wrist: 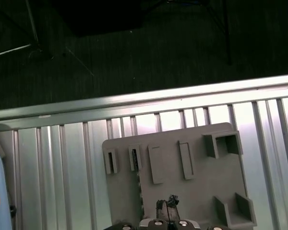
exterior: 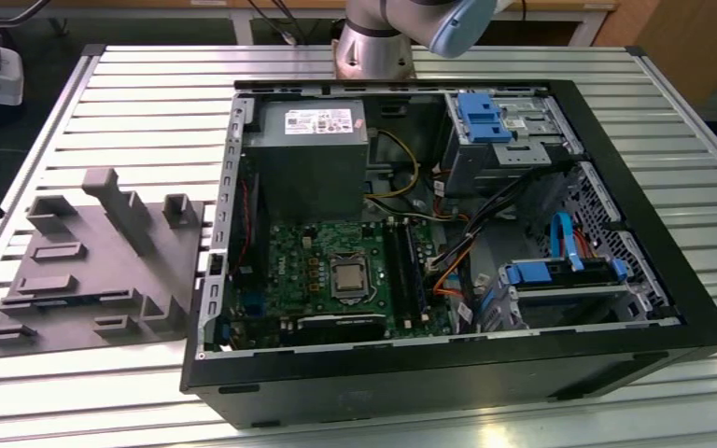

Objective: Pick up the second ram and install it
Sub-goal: 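Pick up the second ram and move it above second insertion slot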

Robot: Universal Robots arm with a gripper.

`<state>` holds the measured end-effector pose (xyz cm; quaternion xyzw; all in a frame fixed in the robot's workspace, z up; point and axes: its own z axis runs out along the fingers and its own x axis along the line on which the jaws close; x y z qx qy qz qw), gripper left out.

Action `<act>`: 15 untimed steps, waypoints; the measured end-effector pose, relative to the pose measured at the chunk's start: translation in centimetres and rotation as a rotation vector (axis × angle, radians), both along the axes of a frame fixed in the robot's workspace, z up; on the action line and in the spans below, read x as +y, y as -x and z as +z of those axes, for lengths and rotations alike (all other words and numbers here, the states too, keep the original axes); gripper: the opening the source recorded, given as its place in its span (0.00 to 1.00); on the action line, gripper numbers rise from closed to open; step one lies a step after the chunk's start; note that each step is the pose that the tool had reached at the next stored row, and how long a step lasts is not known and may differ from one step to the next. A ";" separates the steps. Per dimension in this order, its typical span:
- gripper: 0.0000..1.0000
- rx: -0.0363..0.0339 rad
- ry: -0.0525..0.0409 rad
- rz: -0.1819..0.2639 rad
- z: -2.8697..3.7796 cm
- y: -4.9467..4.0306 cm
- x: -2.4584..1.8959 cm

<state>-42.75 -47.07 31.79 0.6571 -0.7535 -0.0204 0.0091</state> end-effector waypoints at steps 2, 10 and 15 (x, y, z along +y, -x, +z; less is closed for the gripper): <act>0.11 0.0001 0.0001 0.000 -0.14 0.00 0.00; 0.11 0.0001 0.0001 0.000 -0.47 0.00 0.00; 0.11 0.0001 0.0001 0.000 -0.63 0.00 0.00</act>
